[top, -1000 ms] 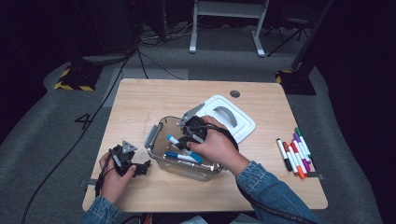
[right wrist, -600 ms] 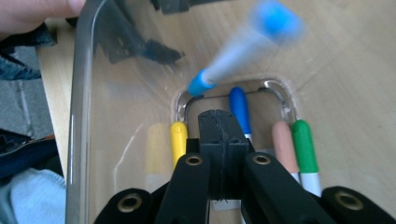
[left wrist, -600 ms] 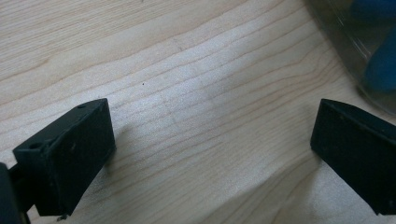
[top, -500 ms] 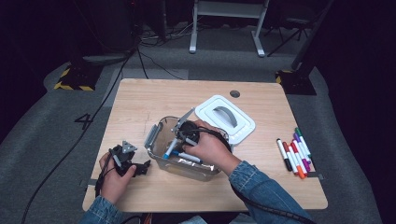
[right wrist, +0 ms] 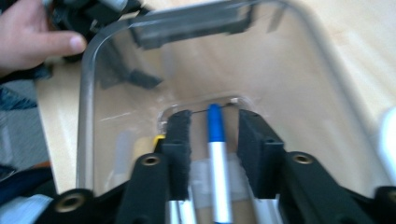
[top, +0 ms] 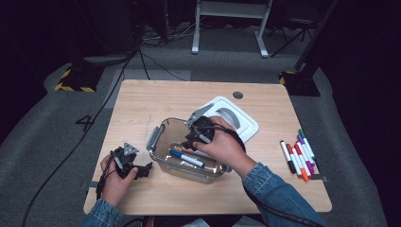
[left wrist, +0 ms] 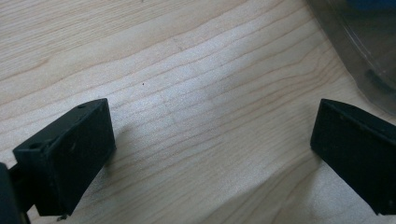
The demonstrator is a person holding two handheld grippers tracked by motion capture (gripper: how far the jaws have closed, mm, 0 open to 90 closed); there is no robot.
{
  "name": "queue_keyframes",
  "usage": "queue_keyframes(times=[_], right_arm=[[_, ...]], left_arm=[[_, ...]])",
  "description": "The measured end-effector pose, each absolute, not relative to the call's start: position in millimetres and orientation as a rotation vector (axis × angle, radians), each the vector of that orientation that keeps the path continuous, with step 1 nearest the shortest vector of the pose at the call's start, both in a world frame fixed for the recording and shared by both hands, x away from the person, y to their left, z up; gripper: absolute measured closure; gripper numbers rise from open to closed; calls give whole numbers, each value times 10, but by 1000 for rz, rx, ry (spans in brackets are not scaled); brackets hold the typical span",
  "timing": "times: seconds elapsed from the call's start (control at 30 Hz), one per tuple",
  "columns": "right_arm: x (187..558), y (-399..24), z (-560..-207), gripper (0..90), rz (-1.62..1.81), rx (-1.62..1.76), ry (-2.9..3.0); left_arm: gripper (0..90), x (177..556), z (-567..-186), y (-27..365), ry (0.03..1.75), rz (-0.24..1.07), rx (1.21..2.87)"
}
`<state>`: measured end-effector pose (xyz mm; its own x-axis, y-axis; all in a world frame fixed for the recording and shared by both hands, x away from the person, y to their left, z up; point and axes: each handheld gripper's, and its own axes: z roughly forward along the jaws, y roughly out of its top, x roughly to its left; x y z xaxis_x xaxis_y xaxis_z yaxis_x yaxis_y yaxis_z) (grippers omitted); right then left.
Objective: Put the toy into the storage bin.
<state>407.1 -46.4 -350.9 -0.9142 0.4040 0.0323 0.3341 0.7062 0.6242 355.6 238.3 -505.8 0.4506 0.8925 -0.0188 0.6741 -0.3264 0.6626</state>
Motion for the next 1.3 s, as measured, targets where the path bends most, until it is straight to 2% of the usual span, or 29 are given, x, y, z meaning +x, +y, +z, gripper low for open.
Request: queue_keyframes(times=[0.2,0.57,0.93,1.3], right_arm=[[4088,-891,-3291,574,1057,723,2673],[4157,-1638,-3182,573,1040,933,2512],[4254,-2581,-3434,585,948,1244,2360],[4269,-3150,-3833,603,788,1443,2280]], left_arm=[[1,3556,-5058,2383,1304,471,2103],[2,3556,-5059,2383,1304,470,2102],[1,3556,-5058,2383,1304,471,2102],[2,3556,-5058,2383,1305,470,2102]])
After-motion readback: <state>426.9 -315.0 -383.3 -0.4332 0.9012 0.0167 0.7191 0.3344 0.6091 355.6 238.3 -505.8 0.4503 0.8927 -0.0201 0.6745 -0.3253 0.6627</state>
